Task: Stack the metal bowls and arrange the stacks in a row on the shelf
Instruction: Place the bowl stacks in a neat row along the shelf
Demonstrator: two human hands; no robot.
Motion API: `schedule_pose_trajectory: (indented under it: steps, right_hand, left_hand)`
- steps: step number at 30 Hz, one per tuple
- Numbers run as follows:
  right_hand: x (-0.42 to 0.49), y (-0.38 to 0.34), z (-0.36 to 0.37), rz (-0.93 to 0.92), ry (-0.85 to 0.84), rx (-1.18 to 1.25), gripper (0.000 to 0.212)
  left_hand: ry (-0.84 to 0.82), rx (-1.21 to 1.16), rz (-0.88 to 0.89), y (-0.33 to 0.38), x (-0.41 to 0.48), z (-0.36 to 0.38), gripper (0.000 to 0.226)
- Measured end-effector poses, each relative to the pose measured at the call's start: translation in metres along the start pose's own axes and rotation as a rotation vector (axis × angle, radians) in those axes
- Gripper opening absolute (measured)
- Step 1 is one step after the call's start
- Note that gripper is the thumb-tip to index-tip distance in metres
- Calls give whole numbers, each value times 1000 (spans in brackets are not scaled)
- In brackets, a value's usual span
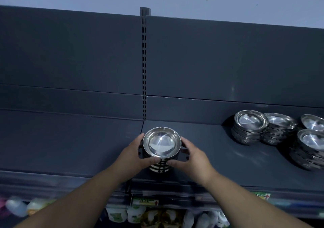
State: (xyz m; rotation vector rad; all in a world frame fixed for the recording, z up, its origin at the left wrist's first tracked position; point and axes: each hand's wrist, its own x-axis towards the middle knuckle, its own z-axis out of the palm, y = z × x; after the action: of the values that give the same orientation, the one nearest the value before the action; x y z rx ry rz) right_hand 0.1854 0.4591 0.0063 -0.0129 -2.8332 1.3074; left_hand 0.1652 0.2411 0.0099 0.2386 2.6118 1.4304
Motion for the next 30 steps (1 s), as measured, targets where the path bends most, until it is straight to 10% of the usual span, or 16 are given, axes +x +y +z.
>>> schedule_pose_trajectory:
  steps: [13,30]
  right_hand:
    - [-28,56,-86,179,-10,-467,78]
    - [-9,216,-244,242,-19,-490,82]
  left_hand:
    - [53,723,283,93,25,59,83]
    - [-99,900,170,154,114,256,82]
